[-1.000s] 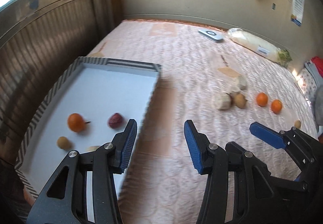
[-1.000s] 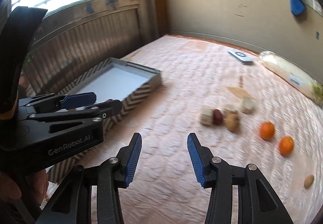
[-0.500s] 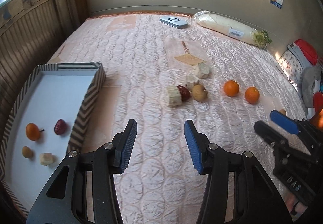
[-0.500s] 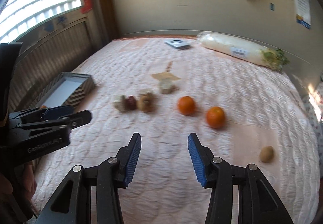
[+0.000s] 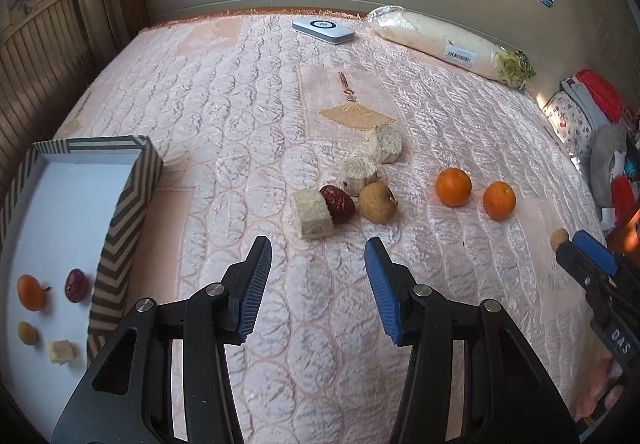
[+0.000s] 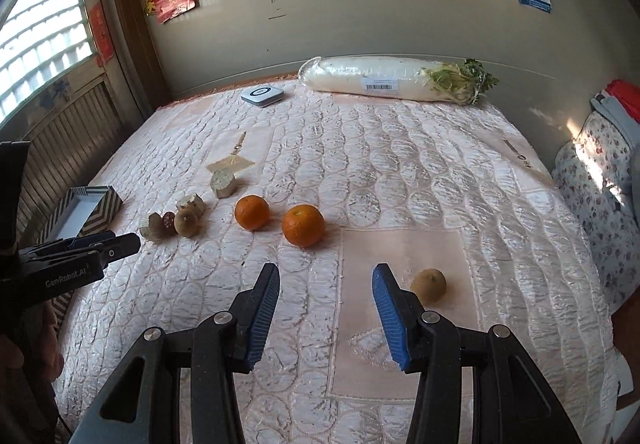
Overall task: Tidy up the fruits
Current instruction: 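Move both open grippers back toward the fruits on the bed, then close the left gripper on a white cube while the right grasps a brown round fruit, then carry the white cube and brown fruit over the striped tray with both grippers, then open the right gripper to drop the brown fruit while the left releases the white cube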
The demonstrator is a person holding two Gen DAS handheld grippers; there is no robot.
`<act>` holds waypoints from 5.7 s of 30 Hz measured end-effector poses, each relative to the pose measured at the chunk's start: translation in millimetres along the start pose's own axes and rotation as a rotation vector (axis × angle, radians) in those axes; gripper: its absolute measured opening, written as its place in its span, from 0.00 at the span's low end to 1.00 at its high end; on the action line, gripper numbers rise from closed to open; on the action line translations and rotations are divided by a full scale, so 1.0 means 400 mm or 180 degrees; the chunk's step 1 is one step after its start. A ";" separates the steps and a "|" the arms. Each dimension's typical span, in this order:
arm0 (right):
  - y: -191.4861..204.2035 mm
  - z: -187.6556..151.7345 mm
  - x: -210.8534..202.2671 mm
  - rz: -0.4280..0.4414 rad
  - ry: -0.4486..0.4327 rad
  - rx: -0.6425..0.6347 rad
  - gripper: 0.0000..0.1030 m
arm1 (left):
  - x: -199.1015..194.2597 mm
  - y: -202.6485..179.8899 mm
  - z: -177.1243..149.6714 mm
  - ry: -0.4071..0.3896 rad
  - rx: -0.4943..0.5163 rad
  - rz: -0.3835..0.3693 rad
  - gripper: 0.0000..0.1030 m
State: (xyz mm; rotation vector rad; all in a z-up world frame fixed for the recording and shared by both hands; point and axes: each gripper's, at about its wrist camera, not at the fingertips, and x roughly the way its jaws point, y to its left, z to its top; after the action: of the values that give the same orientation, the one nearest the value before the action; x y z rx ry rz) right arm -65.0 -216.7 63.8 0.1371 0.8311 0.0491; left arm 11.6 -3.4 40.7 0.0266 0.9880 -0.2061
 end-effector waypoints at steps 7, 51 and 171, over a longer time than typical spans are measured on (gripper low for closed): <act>-0.002 0.000 0.005 0.0024 0.0020 -0.0018 0.45 | 0.044 0.028 0.040 0.0130 -0.0231 0.0004 0.47; 0.297 0.078 0.274 0.0800 0.0284 -0.0790 0.24 | -0.033 0.123 -0.015 0.0056 -0.0447 0.0148 0.19; 0.857 0.068 0.305 0.1317 0.0415 -0.1853 0.25 | -0.045 0.602 -0.028 0.0166 -0.1220 0.0922 0.21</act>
State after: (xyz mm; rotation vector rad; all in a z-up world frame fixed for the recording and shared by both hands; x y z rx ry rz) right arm 40.9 131.8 40.8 -0.2484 0.8768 0.6888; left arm 37.2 236.8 32.3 -0.1753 1.0498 0.2519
